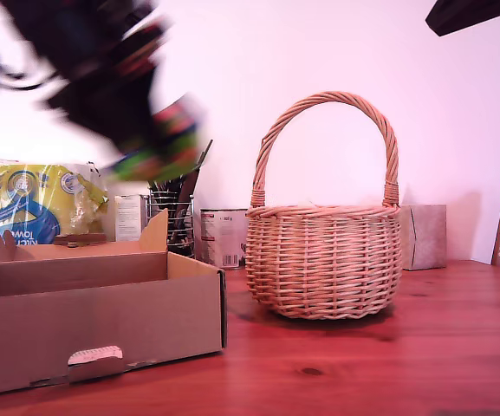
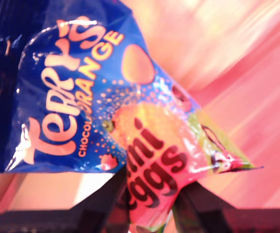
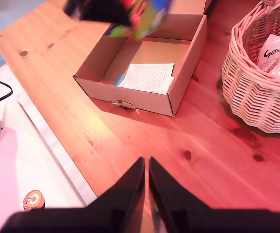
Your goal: Move the bags of Easter eggs from the cardboard box on the left into the woven basket on the right side.
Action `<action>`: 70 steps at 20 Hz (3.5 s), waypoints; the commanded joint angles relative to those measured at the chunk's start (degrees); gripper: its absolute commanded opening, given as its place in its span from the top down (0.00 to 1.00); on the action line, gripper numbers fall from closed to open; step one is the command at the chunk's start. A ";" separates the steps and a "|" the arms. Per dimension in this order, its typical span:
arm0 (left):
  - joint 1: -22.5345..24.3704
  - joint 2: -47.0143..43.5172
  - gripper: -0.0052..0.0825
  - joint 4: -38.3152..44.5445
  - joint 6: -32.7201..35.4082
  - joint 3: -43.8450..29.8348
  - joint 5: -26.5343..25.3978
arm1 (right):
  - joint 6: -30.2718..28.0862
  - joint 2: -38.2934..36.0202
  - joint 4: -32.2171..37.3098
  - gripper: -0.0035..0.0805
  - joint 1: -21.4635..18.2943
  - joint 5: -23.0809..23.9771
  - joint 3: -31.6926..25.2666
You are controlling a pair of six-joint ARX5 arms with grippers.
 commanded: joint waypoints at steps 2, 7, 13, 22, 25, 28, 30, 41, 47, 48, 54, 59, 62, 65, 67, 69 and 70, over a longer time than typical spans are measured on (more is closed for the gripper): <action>-2.69 2.32 0.80 11.67 0.37 -0.15 4.55 | 0.22 -2.16 0.22 0.97 0.24 0.48 -0.07; -6.03 9.25 0.80 32.70 0.42 -0.13 4.81 | 3.23 -7.98 0.17 0.97 0.20 4.31 -0.07; -7.34 21.18 0.80 51.98 0.48 -0.13 3.15 | 3.65 -10.95 -0.66 0.97 0.20 4.81 -0.07; -7.34 30.10 0.66 50.10 0.39 1.81 -0.24 | 3.63 -10.95 -1.20 0.97 0.22 4.76 -0.07; -7.34 29.99 0.28 44.65 0.35 5.25 -0.66 | 3.63 -10.95 -1.25 0.97 0.22 4.74 -0.07; -7.34 29.99 0.28 30.75 0.44 13.05 -0.66 | 3.63 -10.95 -1.25 0.97 0.22 4.72 -0.07; -7.34 29.99 0.28 23.74 0.44 18.38 -0.63 | 3.63 -10.95 -1.27 0.97 0.22 4.72 -0.07; -7.28 23.37 0.97 -8.90 5.14 31.10 -0.59 | 1.79 -10.88 -0.57 0.97 0.20 12.61 -0.09; -7.19 10.69 0.97 -1.88 4.92 19.93 -2.43 | 1.42 -10.91 5.44 0.97 0.07 20.35 -0.81; -6.78 7.72 0.97 0.44 4.92 16.04 -2.99 | 1.44 -10.91 7.15 0.97 -0.07 20.96 -1.66; -1.97 -13.57 0.97 12.98 0.68 -7.96 -5.03 | 3.87 -13.97 17.86 0.97 -3.93 21.27 -10.64; 1.14 -33.68 0.97 15.85 -1.60 -22.86 -8.39 | 4.09 -23.61 18.84 0.97 -6.60 20.61 -15.56; 1.68 -42.29 0.97 12.48 -1.46 -25.27 -11.21 | 4.04 -26.77 18.69 0.97 -6.60 20.63 -15.56; 1.66 -46.38 0.97 9.46 -1.44 -25.22 -11.19 | 4.07 -26.77 16.55 0.97 -6.60 20.87 -15.54; 1.68 -46.97 0.97 8.20 -1.42 -25.22 -11.17 | 4.07 -26.58 14.10 0.97 -6.60 20.87 -15.54; 1.68 -47.10 0.97 8.09 -1.42 -25.22 -11.23 | 4.07 -26.51 11.50 0.97 -6.60 20.85 -15.54; 1.68 -47.04 0.97 7.93 -1.42 -25.22 -11.19 | 4.07 -26.51 10.10 0.97 -6.60 20.85 -15.54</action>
